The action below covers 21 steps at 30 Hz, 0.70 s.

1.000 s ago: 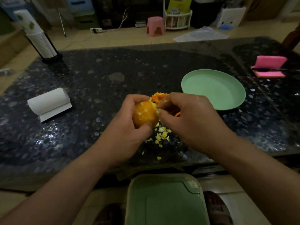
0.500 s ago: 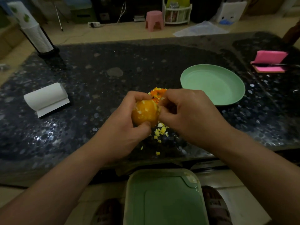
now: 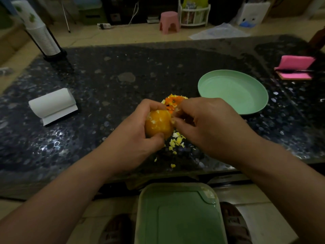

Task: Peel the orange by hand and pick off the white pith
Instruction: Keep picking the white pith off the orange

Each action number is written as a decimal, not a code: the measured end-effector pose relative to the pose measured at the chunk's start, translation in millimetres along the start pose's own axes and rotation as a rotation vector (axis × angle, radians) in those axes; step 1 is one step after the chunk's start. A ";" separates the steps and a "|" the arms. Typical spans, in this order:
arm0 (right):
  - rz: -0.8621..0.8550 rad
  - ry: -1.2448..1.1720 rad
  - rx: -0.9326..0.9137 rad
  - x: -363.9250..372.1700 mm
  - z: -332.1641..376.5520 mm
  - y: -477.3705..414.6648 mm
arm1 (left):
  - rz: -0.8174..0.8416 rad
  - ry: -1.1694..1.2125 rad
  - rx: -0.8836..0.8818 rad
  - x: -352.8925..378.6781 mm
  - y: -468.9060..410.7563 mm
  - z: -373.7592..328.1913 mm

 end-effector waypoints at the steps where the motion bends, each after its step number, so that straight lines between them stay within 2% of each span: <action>1: -0.001 0.036 -0.006 1.0 3.0 -0.8 | 0.004 -0.011 0.000 0.3 -0.2 0.1; 5: -0.004 0.088 -0.004 4.3 11.4 -1.5 | 0.011 -0.050 0.017 1.0 0.9 -1.6; 10: -0.011 0.010 -0.001 4.6 12.0 -2.5 | 0.043 -0.057 0.033 3.1 3.1 -5.0; 17: 0.044 -0.294 0.061 5.9 -10.6 0.6 | 0.047 0.076 0.020 1.1 2.4 1.4; 21: 0.097 -0.339 0.081 3.8 -13.7 2.9 | 0.055 0.093 0.016 0.8 2.1 2.5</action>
Point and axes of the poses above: each hand's wrist, its own y-axis away from the middle knuckle, its own x-axis out of the palm, z = x × y, the point moved 8 cm from there along -y, towards the middle knuckle, and after that the axes turned 12 degrees about z, right-handed, at the moved point
